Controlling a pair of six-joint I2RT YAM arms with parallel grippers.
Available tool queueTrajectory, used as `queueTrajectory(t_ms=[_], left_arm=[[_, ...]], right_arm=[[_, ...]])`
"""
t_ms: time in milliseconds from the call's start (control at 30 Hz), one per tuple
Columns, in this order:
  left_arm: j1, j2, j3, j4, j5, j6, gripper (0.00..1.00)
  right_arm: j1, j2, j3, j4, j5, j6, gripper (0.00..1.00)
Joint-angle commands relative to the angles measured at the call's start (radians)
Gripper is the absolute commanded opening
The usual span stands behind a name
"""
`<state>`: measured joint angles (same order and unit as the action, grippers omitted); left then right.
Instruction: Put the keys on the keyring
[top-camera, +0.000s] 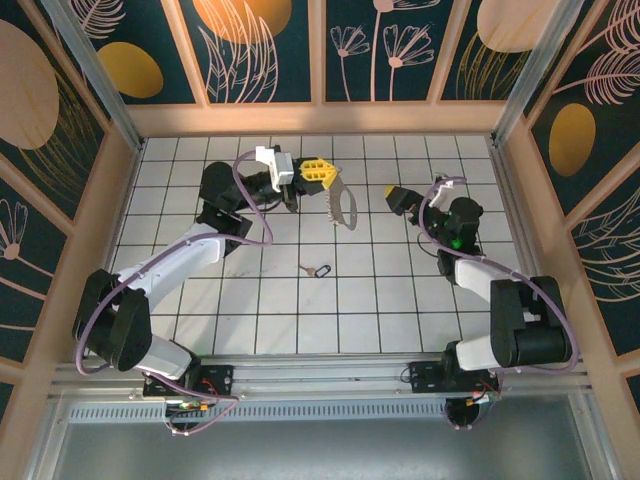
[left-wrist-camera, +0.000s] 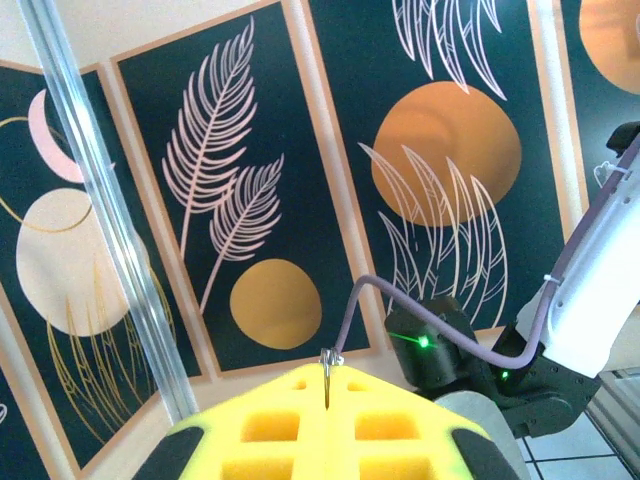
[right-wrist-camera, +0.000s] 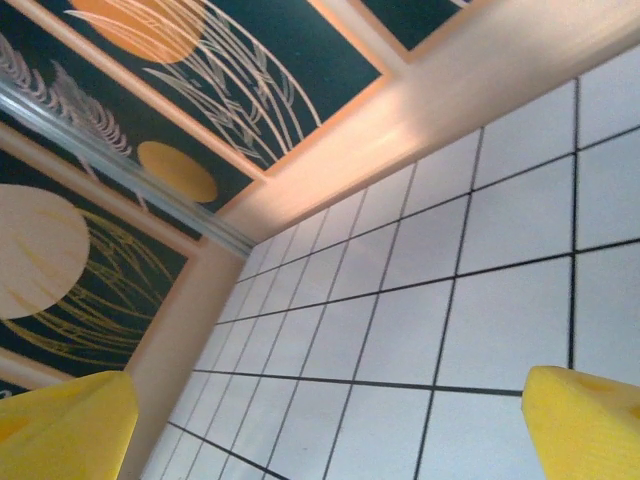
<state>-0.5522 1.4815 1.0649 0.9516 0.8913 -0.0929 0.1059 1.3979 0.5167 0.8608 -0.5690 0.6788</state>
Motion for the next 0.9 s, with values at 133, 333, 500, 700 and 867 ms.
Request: queueTrajectory(t_ms=[133, 333, 500, 700, 867], left_arm=[[-0.019, -0.009, 0.019, 0.097, 0.054, -0.001, 0.00], [-0.026, 0.000, 0.039, 0.072, 0.060, 0.010, 0.00], [-0.029, 0.000, 0.052, 0.014, 0.058, 0.041, 0.00], [-0.029, 0.003, 0.112, -0.199, 0.073, 0.139, 0.00], [-0.029, 0.025, 0.197, -0.452, 0.085, 0.240, 0.00]], right_arm=[[0.035, -0.015, -0.014, -0.027, 0.058, -0.045, 0.99], [0.057, -0.036, -0.007, -0.078, 0.072, -0.091, 0.99], [0.060, -0.045, -0.002, -0.077, 0.049, -0.099, 0.99], [0.067, -0.051, 0.040, -0.107, -0.039, -0.168, 0.99], [0.067, -0.094, 0.072, -0.119, -0.103, -0.224, 0.96]])
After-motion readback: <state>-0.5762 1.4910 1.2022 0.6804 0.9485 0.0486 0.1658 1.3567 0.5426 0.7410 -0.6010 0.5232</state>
